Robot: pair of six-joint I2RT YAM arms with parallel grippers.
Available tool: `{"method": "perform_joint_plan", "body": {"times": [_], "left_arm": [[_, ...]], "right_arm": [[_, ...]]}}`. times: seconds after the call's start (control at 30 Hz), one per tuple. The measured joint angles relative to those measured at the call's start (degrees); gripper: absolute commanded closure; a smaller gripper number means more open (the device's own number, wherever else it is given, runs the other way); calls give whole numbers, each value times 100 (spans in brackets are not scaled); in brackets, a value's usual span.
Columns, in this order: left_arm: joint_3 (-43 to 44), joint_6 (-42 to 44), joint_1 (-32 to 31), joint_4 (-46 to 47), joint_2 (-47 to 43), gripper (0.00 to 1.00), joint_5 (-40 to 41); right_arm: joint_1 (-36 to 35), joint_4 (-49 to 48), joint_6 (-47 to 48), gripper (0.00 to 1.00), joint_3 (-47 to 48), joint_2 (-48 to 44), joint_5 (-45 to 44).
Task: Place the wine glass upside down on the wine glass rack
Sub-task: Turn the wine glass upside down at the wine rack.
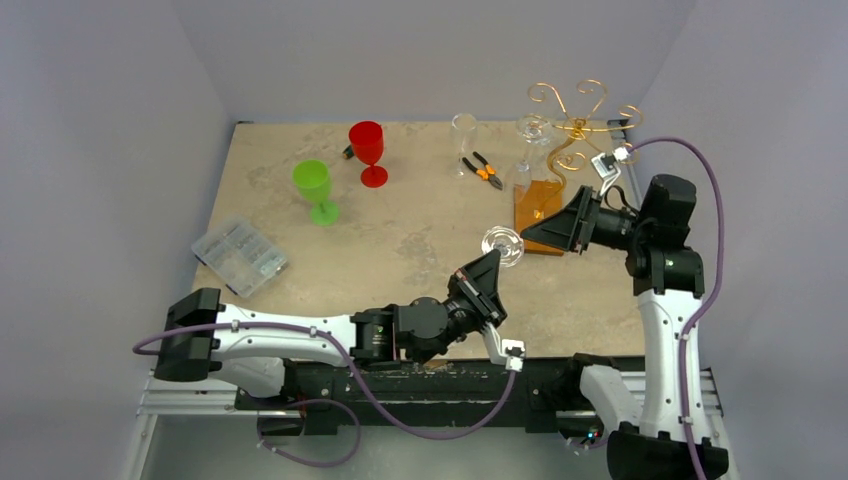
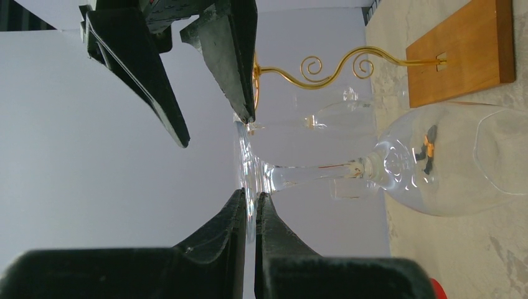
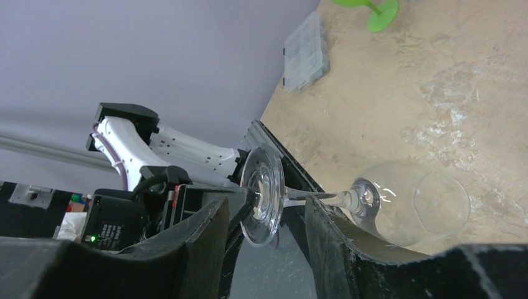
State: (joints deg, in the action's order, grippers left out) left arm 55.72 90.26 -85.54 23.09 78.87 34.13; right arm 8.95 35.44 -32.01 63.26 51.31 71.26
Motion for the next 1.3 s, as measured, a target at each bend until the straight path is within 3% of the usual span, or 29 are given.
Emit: {"method": "perform_joint_plan", "body": {"times": [0.67, 0.8, 0.93, 1.2, 1.3], "left_arm": [[186, -4, 0, 76, 234, 100, -85], [225, -7, -2, 90, 330, 100, -142], [267, -11, -2, 125, 367, 100, -166], [269, -199, -4, 125, 378, 100, -149], [267, -442, -11, 122, 378, 82, -184]], "right_arm": [[-162, 92, -205, 74, -409, -120, -103], [-199, 79, -297, 81, -450, -122, -74], [-216, -17, -459, 100, -505, -125, 15], [-173, -514, -1176, 100, -846, -293, 26], [-76, -688, -1440, 100, -975, -380, 26]]}}
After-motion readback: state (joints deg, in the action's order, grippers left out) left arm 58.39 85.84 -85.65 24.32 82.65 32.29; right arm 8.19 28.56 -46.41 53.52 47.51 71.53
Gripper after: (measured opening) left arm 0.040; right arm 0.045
